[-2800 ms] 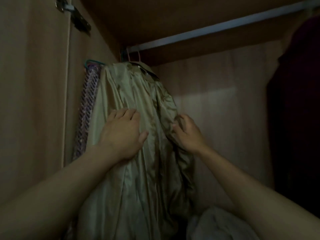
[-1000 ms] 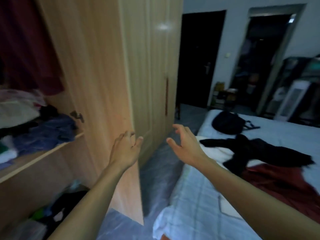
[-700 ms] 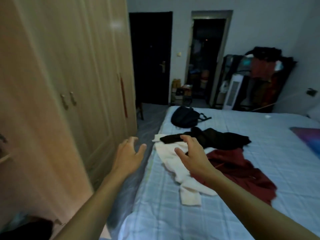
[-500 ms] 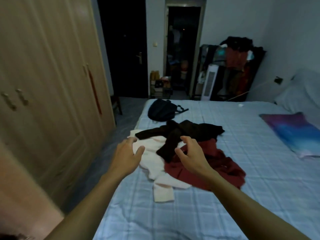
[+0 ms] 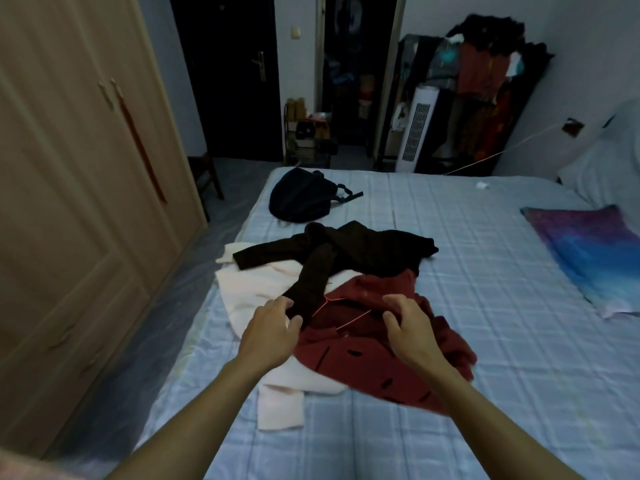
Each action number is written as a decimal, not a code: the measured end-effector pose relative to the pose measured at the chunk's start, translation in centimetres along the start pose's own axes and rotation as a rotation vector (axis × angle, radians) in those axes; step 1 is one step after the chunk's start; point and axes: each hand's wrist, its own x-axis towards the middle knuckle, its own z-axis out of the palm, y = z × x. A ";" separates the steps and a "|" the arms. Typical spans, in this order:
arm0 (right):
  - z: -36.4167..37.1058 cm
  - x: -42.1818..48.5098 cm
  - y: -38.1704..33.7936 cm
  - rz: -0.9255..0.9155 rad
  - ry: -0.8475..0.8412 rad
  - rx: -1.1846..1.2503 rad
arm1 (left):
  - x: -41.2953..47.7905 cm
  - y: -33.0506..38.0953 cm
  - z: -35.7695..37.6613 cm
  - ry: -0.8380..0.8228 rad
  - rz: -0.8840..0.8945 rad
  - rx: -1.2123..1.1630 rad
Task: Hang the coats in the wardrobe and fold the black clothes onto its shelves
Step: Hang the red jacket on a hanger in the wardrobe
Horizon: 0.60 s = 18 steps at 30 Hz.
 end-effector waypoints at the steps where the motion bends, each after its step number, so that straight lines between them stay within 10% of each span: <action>1: 0.4 1.1 0.8 0.005 -0.009 -0.007 | 1.5 -0.2 1.1 -0.015 -0.007 0.000; 18: 13.4 24.0 15.9 -0.024 -0.299 -0.210 | 20.1 -10.2 20.5 -0.317 -0.300 -0.027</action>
